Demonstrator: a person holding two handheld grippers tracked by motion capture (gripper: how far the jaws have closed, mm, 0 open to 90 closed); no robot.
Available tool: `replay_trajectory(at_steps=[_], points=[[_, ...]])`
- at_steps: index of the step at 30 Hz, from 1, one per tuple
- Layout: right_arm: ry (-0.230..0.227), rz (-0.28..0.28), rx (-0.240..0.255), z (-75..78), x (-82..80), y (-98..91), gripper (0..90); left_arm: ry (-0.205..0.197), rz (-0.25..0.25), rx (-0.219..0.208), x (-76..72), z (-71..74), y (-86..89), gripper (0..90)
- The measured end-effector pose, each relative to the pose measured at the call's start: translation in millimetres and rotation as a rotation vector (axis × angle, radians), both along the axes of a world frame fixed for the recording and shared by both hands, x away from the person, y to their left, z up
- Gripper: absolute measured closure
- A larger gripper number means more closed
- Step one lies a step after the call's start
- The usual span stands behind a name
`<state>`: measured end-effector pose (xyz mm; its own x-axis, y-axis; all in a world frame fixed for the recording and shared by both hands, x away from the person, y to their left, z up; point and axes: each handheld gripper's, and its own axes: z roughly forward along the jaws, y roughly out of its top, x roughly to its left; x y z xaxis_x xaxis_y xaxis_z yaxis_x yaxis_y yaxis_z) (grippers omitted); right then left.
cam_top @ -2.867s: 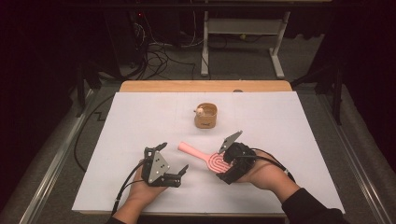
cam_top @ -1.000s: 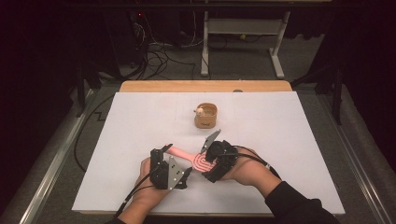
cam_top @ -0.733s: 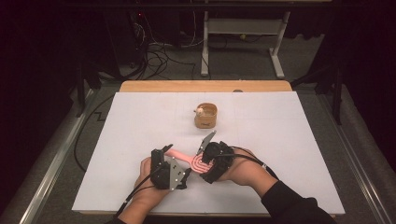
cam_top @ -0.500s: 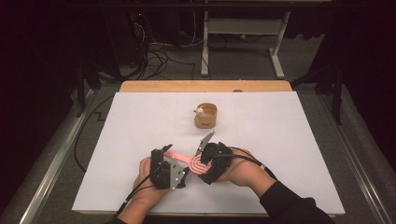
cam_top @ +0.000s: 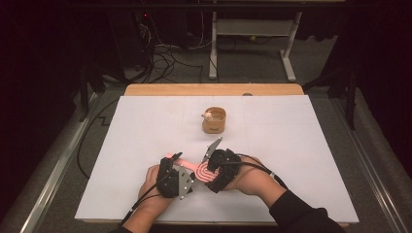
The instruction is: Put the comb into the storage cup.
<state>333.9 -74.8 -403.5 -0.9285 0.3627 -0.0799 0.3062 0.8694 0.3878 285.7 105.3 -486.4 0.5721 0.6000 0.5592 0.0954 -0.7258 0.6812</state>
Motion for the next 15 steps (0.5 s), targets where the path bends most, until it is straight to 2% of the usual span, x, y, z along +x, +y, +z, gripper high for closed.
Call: replay_trajectory(at_steps=[3,5,7,9,11,12,15], points=[[0.008,-0.003,-0.006,-0.6,0.6,0.7,20.2,-0.003,0.002,0.013,-1.0,-1.6,-2.3,22.6],[0.014,-0.005,-0.011,-1.1,1.0,0.5,20.2,-0.016,-0.007,0.028,-2.9,-2.3,-3.5,29.8],[0.012,-0.008,-0.014,-1.8,1.7,0.6,20.2,-0.026,-0.011,0.043,-4.1,-2.8,-5.6,30.8],[0.014,-0.006,-0.014,-2.2,2.0,0.9,20.2,-0.036,-0.018,0.058,-5.1,-2.9,-6.8,37.4],[0.014,-0.007,-0.02,-2.4,1.7,1.6,20.2,-0.038,-0.013,0.064,-5.0,-2.6,-8.0,37.8],[0.013,-0.008,-0.021,-2.5,1.5,2.0,20.2,-0.04,-0.015,0.062,-5.2,-2.4,-8.1,41.9],[0.012,-0.008,-0.016,-3.1,0.6,3.5,20.2,-0.044,-0.007,0.073,-5.1,-1.7,-9.3,43.0]])
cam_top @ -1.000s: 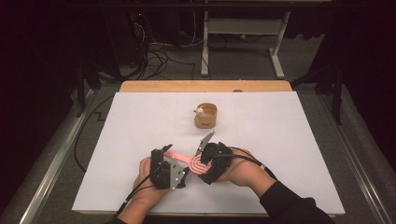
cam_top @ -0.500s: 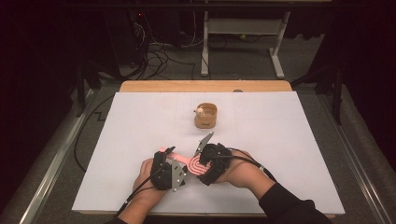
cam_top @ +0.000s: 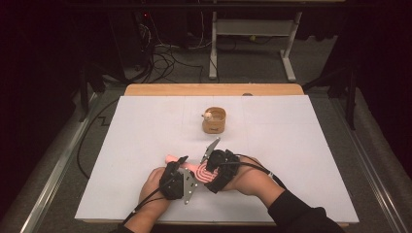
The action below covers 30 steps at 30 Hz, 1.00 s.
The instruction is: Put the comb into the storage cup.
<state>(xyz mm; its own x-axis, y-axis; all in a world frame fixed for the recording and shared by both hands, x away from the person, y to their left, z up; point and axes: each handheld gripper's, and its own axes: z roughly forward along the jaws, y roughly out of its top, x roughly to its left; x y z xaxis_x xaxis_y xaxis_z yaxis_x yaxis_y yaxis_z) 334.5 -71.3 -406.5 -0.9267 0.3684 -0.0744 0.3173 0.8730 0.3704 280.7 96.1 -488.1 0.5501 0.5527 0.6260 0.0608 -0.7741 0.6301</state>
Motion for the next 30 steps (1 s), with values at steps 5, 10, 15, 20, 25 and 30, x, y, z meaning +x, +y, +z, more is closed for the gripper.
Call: replay_trajectory(at_steps=[5,10,15,20,25,30], points=[[-0.001,-0.003,-0.005,0.6,1.0,1.0,20.2,-0.022,0.007,0.02,-0.7,-1.3,-2.5,46.4],[0.002,-0.008,-0.002,1.5,0.7,1.4,20.1,-0.038,-0.004,0.048,-2.7,-1.4,-4.6,51.2],[0.003,0.001,-0.008,1.4,0.2,1.4,20.2,-0.071,-0.043,0.126,-6.8,-3.8,-7.8,58.4],[0.002,-0.002,-0.014,0.8,-0.8,1.8,20.1,-0.074,-0.043,0.151,-6.8,-5.1,-10.9,58.6],[0.0,0.005,-0.011,1.2,-1.8,3.4,20.2,-0.072,-0.037,0.16,-6.1,-5.6,-11.2,62.1],[-0.002,0.019,-0.007,1.0,-2.9,5.0,20.2,-0.093,-0.046,0.176,-6.8,-9.0,-14.2,62.1]])
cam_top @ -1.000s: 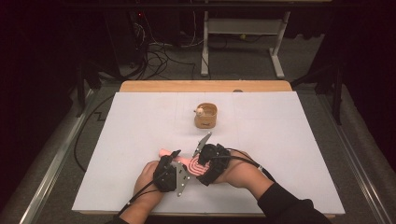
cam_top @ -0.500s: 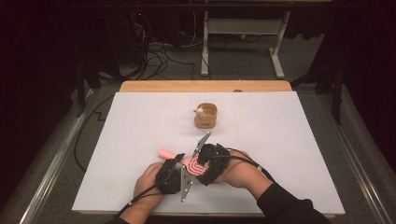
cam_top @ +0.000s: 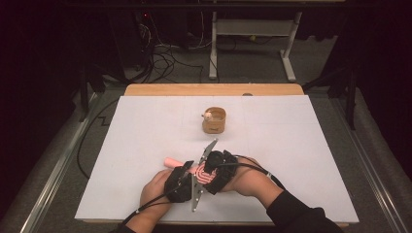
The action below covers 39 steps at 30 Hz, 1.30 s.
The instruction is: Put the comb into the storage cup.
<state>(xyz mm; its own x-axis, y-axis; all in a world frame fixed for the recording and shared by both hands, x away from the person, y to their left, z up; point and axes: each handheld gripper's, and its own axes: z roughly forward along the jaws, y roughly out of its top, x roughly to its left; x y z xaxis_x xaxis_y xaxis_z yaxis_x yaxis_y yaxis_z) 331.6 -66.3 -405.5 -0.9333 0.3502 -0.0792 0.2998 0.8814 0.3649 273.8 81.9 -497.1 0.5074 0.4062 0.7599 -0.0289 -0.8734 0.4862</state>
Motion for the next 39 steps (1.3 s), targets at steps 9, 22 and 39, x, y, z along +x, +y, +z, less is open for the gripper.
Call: replay_trajectory(at_steps=[9,22,39], points=[[-0.005,0.003,0.002,1.1,0.0,0.8,20.2,-0.018,-0.014,0.023,-0.8,-3.9,-3.7,64.7],[-0.013,0.014,0.008,4.7,-0.6,-0.7,20.1,-0.046,-0.009,0.103,-2.6,1.3,-3.4,70.6],[-0.006,0.016,0.054,16.4,1.9,-3.6,19.8,-0.135,-0.012,0.175,-6.2,3.7,-5.6,77.0]])
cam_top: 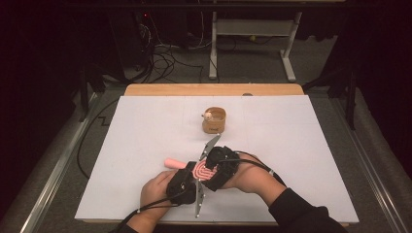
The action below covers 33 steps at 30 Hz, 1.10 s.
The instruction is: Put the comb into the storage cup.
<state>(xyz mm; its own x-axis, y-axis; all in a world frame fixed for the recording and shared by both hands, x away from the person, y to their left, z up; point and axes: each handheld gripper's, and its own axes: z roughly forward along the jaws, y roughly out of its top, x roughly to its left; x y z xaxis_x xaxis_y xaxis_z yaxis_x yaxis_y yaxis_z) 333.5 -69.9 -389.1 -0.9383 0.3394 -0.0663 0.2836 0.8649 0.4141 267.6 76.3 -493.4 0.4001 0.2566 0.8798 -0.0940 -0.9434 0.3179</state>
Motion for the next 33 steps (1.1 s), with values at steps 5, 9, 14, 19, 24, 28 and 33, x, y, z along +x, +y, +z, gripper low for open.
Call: replay_trajectory(at_steps=[5,9,14,19,24,28,33], points=[[0.0,-0.005,0.01,2.4,0.3,-0.6,19.7,-0.026,0.01,0.016,-0.8,1.8,-1.0,77.5],[0.009,-0.008,0.008,3.5,0.0,-1.1,19.6,-0.026,0.001,0.016,-1.2,1.7,-1.9,77.6],[0.011,0.002,-0.003,3.2,0.7,-2.5,19.4,-0.023,-0.013,0.015,-2.1,1.1,-2.0,77.8],[0.012,0.009,-0.007,2.9,1.5,-4.9,18.8,-0.016,-0.019,0.008,-2.3,1.4,-2.0,78.2],[0.006,0.01,-0.014,1.5,1.4,-7.2,16.9,-0.005,-0.017,0.006,-0.5,1.7,-0.9,78.7],[0.011,0.011,-0.019,0.4,2.2,-7.4,16.0,-0.007,-0.023,0.005,-0.8,1.3,-1.2,78.8],[0.009,0.008,-0.025,0.9,2.3,-8.0,14.8,-0.006,-0.026,0.004,-0.7,1.4,-1.0,78.8]])
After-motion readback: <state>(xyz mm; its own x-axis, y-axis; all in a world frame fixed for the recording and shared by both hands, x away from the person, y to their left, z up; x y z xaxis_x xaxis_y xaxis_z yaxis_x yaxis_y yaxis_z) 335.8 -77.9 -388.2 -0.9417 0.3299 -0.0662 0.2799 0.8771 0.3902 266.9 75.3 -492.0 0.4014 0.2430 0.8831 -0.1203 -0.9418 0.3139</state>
